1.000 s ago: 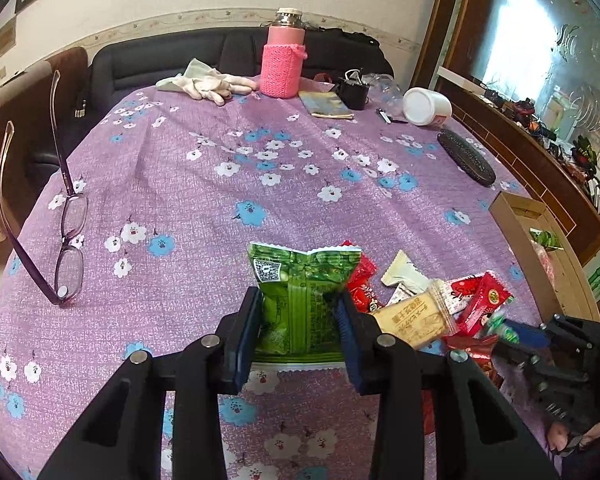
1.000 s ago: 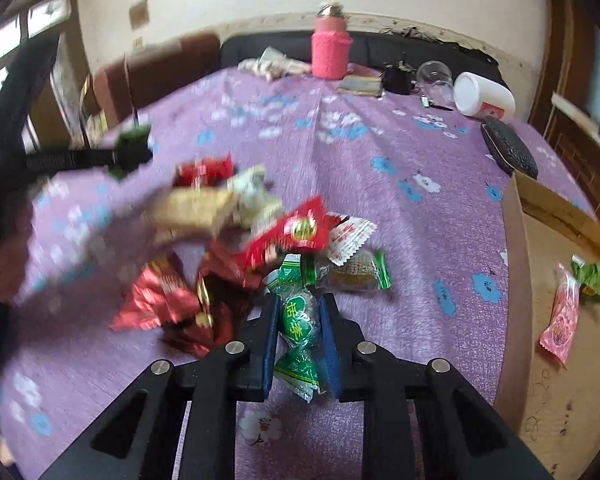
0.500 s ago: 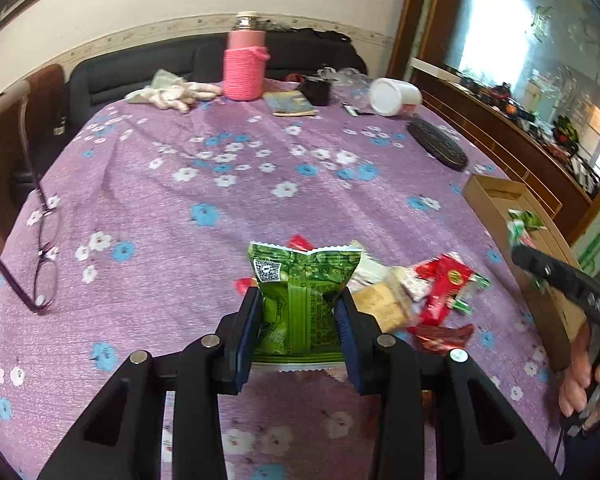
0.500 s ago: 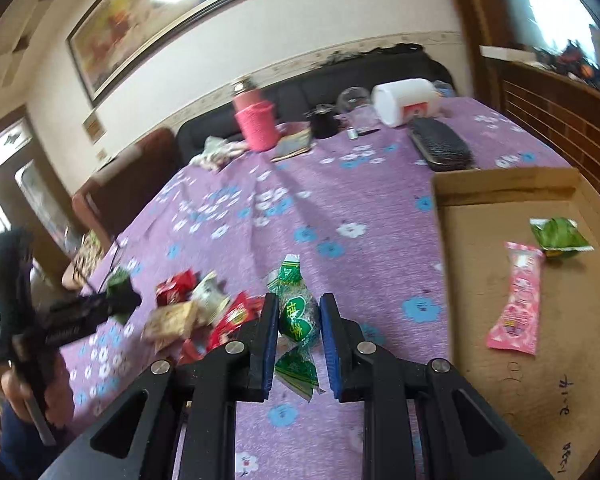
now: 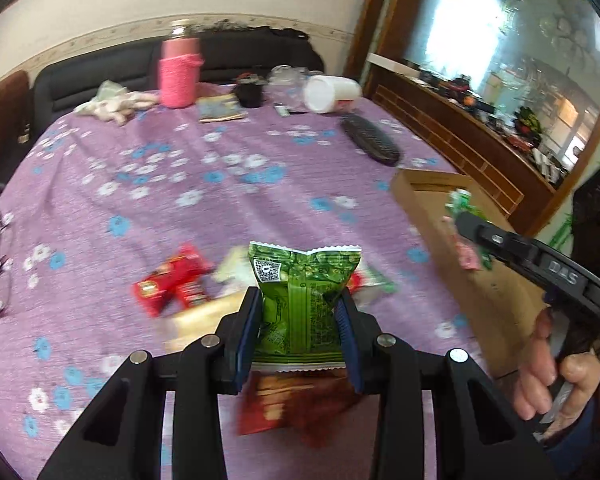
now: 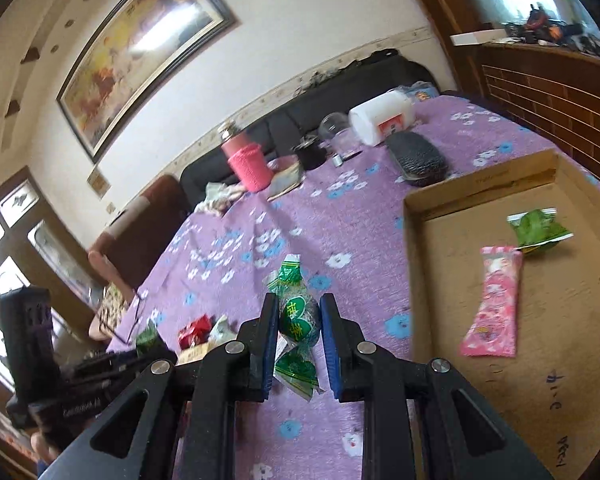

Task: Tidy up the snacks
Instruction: 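Carry both green snacks into the cardboard box and open both tools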

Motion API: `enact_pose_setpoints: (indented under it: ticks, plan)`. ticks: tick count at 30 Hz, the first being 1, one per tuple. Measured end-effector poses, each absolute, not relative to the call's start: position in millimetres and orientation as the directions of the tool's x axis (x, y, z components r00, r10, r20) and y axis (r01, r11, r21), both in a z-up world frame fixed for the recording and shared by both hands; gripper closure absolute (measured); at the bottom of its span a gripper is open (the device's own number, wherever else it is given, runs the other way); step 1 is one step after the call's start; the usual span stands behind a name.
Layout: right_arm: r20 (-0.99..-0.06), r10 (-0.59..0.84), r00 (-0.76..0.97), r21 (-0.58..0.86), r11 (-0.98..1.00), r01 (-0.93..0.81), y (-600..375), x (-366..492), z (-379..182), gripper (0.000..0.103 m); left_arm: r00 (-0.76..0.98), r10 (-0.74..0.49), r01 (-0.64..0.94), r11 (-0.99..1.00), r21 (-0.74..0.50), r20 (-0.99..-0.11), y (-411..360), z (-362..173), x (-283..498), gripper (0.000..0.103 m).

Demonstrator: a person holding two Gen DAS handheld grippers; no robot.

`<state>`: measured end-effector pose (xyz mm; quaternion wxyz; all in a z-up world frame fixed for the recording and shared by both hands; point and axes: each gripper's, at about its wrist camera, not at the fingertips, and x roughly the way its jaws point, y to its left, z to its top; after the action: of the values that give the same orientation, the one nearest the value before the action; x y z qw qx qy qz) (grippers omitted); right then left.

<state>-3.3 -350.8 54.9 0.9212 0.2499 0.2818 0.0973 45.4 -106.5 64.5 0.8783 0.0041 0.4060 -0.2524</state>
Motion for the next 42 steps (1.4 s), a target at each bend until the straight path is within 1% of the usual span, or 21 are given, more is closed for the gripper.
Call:
enact_pose_setpoints:
  ticks: [2, 4, 6, 8, 14, 18, 20, 26, 29, 32, 35, 42]
  plan:
    - [-0.464, 0.288, 0.838, 0.534, 0.845, 0.005, -364, -5, 57, 0.081, 0.53, -0.463, 0.473, 0.857, -0.205, -0.71, -127, 68, 42, 0.067]
    - [-0.464, 0.226, 0.857, 0.542, 0.837, 0.073, -381, -7, 58, 0.081, 0.505, -0.5, 0.502, 0.833, -0.231, -0.704, -150, 70, 38, 0.067]
    - [-0.473, 0.155, 0.868, 0.552, 0.82, 0.155, -404, -13, 59, 0.081, 0.476, -0.522, 0.532, 0.812, -0.242, -0.708, -172, 68, 34, 0.067]
    - [-0.489, 0.112, 0.865, 0.584, 0.779, 0.229, -427, -16, 55, 0.081, 0.45, -0.534, 0.567, 0.79, -0.233, -0.716, -200, 65, 27, 0.067]
    - [-0.553, 0.097, 0.828, 0.641, 0.684, 0.348, -473, -19, 37, 0.081, 0.366, -0.563, 0.645, 0.728, -0.234, -0.741, -268, 52, 10, 0.067]
    - [-0.585, 0.067, 0.808, 0.631, 0.663, 0.402, -486, -24, 32, 0.082, 0.331, -0.568, 0.676, 0.7, -0.231, -0.753, -294, 43, 2, 0.067]
    - [-0.597, 0.07, 0.799, 0.635, 0.65, 0.418, -491, -25, 29, 0.082, 0.325, -0.573, 0.693, 0.686, -0.223, -0.752, -300, 42, -1, 0.067]
    - [-0.625, 0.1, 0.774, 0.641, 0.632, 0.436, -500, -21, 20, 0.082, 0.269, -0.606, 0.72, 0.643, -0.262, -0.749, -308, 34, 0, 0.067]
    - [-0.65, 0.087, 0.755, 0.618, 0.639, 0.458, -503, -20, 17, 0.082, 0.24, -0.608, 0.726, 0.63, -0.276, -0.757, -315, 29, 4, 0.067]
    - [-0.679, 0.117, 0.724, 0.616, 0.628, 0.476, -505, -16, 5, 0.082, 0.226, -0.607, 0.729, 0.624, -0.282, -0.762, -314, 26, 4, 0.067]
    - [-0.682, 0.164, 0.712, 0.641, 0.603, 0.475, -506, -13, -4, 0.082, 0.225, -0.611, 0.726, 0.624, -0.288, -0.759, -312, 26, 3, 0.068]
    - [-0.692, 0.136, 0.709, 0.619, 0.619, 0.484, -500, -13, 0, 0.08, 0.223, -0.62, 0.718, 0.627, -0.303, -0.752, -312, 25, 5, 0.067]
